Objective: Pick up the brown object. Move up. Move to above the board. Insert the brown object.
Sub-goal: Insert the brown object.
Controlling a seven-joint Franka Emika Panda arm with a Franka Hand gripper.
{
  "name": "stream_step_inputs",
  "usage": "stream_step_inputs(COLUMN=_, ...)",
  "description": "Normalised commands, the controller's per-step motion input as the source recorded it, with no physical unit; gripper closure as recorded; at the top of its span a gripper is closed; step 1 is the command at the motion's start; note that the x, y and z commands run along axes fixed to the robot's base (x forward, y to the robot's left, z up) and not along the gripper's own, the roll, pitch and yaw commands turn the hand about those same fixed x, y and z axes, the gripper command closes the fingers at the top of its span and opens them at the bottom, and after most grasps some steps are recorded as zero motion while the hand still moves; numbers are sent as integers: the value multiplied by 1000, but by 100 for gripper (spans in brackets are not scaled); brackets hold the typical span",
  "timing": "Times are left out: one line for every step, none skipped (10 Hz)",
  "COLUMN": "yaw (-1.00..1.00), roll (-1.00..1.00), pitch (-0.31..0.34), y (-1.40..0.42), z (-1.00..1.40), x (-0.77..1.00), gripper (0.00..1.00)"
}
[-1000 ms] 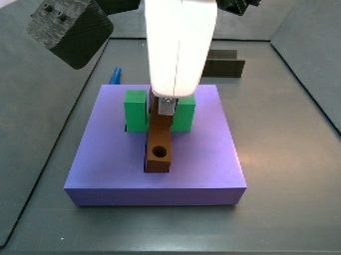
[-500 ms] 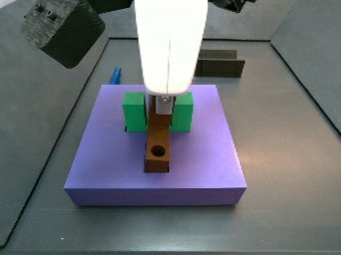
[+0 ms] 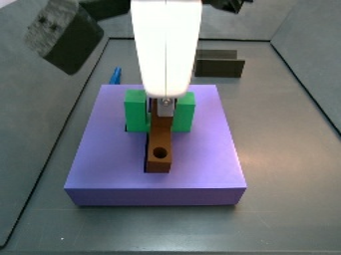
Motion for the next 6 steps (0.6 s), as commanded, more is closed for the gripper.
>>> stream_step_inputs(yaw=0, roll=-49, pitch=-333, y=0, z=-9, x=-146, gripper=100)
stream_step_inputs(yaw=43, roll=0, pitch=-280, y=-31, z=-100, x=-123, gripper=100)
stream_step_inputs(yaw=63, roll=57, pitch=-129, y=-80, z=-191, x=0, gripper=100)
stream_step_inputs(yaw=54, roll=30, pitch=-134, y=-51, z=-211, x=-40, gripper=100)
stream_step_inputs(yaw=34, roll=79, pitch=0, y=-111, z=-163, x=0, gripper=100)
stream_step_inputs(yaw=0, roll=176, pitch=4, y=-314, z=-249, x=200, gripper=100)
